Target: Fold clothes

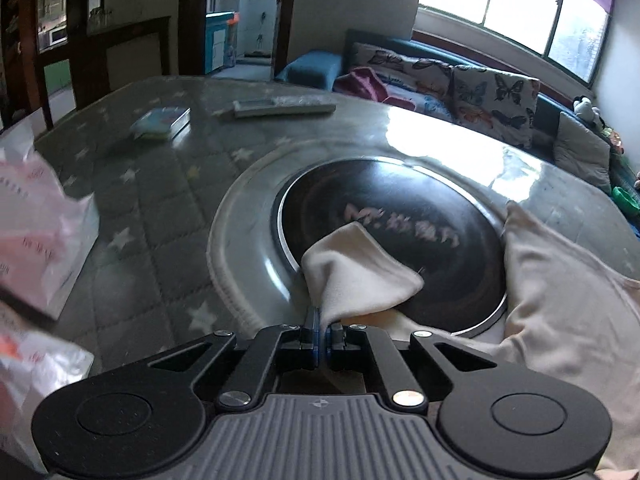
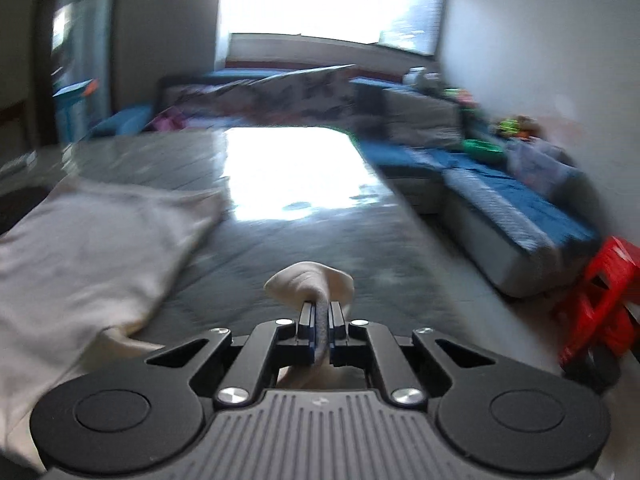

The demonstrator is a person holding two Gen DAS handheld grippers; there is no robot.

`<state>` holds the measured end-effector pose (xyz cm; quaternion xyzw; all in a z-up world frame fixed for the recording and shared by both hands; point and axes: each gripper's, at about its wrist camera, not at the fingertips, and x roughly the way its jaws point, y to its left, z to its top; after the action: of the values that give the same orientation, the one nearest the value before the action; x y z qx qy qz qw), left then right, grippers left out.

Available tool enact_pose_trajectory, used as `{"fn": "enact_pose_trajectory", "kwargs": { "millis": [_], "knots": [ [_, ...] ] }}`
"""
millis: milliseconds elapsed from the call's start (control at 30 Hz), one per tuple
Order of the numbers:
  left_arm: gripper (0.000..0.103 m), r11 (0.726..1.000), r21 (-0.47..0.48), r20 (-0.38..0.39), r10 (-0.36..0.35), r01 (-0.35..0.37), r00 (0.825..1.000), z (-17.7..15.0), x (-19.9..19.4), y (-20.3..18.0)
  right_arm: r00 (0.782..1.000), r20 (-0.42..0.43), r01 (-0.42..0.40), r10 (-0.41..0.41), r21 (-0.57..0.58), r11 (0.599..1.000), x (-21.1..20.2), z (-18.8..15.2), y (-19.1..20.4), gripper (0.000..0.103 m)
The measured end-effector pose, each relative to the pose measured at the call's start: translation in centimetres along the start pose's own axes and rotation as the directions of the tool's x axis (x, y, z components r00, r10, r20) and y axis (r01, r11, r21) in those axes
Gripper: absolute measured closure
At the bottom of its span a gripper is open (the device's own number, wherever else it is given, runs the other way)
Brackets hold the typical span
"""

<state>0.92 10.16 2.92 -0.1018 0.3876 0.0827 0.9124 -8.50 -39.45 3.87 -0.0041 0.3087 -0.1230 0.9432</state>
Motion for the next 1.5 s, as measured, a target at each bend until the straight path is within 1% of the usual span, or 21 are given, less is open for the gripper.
{"fn": "enact_pose_trajectory", "kwargs": {
  "millis": [167,233,367,467,500,533,600,667,733,800,833,867,967,1067,1133,1233,1300,1367,1400,1467,1500],
  "knots": [
    [0.099,1.0,0.008,-0.012,-0.004,0.004,1.0,-0.8,-0.3,0.1,0.995,-0.016,0.098,-0.097,0.13,0.987,-1.1,-1.2,-5.0,0.098],
    [0.099,1.0,0.012,-0.018,-0.02,0.02,1.0,-0.9,-0.5,0.2,0.992,-0.041,0.127,-0.122,0.14,0.982,-1.0,-2.1,-6.2,0.098],
    [0.098,0.999,0.047,-0.024,-0.015,0.017,1.0,-1.5,-0.9,-0.3,0.982,-0.087,0.178,-0.165,0.161,0.971,-0.5,-3.4,-7.6,0.094],
    [0.092,0.999,0.047,-0.027,-0.007,0.009,1.0,-1.7,-1.5,-0.2,0.972,-0.096,0.227,-0.213,0.18,0.957,-0.8,-3.4,-8.2,0.09],
    [0.087,0.999,0.054,-0.023,-0.005,0.006,1.0,-1.7,-1.8,-0.1,0.975,-0.079,0.22,-0.209,0.171,0.96,-1.1,-3.2,-8.1,0.089],
    [0.086,0.998,0.061,-0.019,-0.004,0.005,1.0,-1.7,-2.0,-0.1,0.978,-0.058,0.205,-0.198,0.154,0.967,-1.6,-3.0,-7.7,0.085],
    [0.084,0.998,0.068,-0.006,-0.007,0.008,1.0,-1.5,-2.6,-0.2,0.986,-0.03,0.169,-0.166,0.124,0.978,-2.3,-2.5,-6.9,0.079],
    [0.084,0.997,0.07,0.014,-0.014,0.013,1.0,-1.2,-3.3,-0.4,0.994,-0.018,0.111,-0.11,0.1,0.989,-2.5,-1.9,-6.1,0.078],
    [0.084,0.997,0.071,0.04,-0.037,0.034,0.999,-0.8,-4.1,-0.8,0.998,-0.019,0.056,-0.055,0.089,0.994,-2.2,-1.3,-5.3,0.067],
    [0.082,0.996,0.081,0.067,-0.055,0.049,0.996,-0.5,-5.0,-1.3,0.997,-0.032,0.069,-0.066,0.101,0.993,-1.5,-0.9,-5.1,0.066],
    [0.08,0.995,0.085,0.08,-0.058,0.051,0.995,-0.3,-5.3,-1.4,0.995,-0.038,0.095,-0.091,0.127,0.987,-1.3,-0.8,-5.3,0.065],
    [0.077,0.995,0.088,0.089,-0.062,0.054,0.994,-0.2,-5.6,-1.4,0.995,-0.044,0.091,-0.085,0.168,0.981,-1.2,-0.9,-5.8,0.065],
    [0.076,0.992,0.105,0.092,-0.076,0.066,0.993,0.0,-6.1,-1.8,0.998,-0.064,0.046,-0.029,0.289,0.956,-1.0,-1.3,-7.7,0.065],
    [0.076,0.988,0.117,0.084,-0.112,0.102,0.99,-0.1,-6.1,-2.4,0.997,-0.072,0.013,0.011,0.324,0.946,-0.2,-1.3,-8.4,0.067],
    [0.076,0.982,0.127,0.07,-0.15,0.141,0.986,-0.3,-6.0,-3.3,0.997,-0.079,0.006,0.021,0.324,0.946,0.4,-1.3,-8.6,0.091],
    [0.076,0.969,0.153,0.043,-0.203,0.194,0.978,-0.7,-5.7,-4.8,0.999,-0.049,-0.003,0.019,0.306,0.952,0.3,-0.9,-8.3,0.099],
    [0.076,0.955,0.181,0.024,-0.241,0.233,0.97,-1.0,-5.5,-6.3,0.999,0.032,-0.022,0.014,0.273,0.962,-1.4,-0.3,-7.4,0.099],
    [0.076,0.937,0.211,0.002,-0.287,0.28,0.958,-1.4,-5.2,-7.9,0.99,0.141,-0.045,0.012,0.234,0.971,-4.3,0.0,-6.7,0.099],
    [0.076,0.928,0.22,-0.011,-0.305,0.299,0.952,-1.6,-5.1,-8.6,0.986,0.164,-0.048,0.011,0.224,0.973,-5.2,0.0,-6.6,0.099],
    [0.076,0.91,0.238,-0.042,-0.339,0.339,0.94,-2.0,-4.6,-10.1,0.988,0.15,-0.005,-0.027,0.204,0.979,-6.3,-0.8,-6.9,0.099],
    [0.076,0.898,0.251,-0.057,-0.359,0.361,0.932,-2.3,-4.5,-10.8,0.993,0.105,0.033,-0.054,0.197,0.98,-5.9,-1.2,-7.3,0.095]
  ]
}}
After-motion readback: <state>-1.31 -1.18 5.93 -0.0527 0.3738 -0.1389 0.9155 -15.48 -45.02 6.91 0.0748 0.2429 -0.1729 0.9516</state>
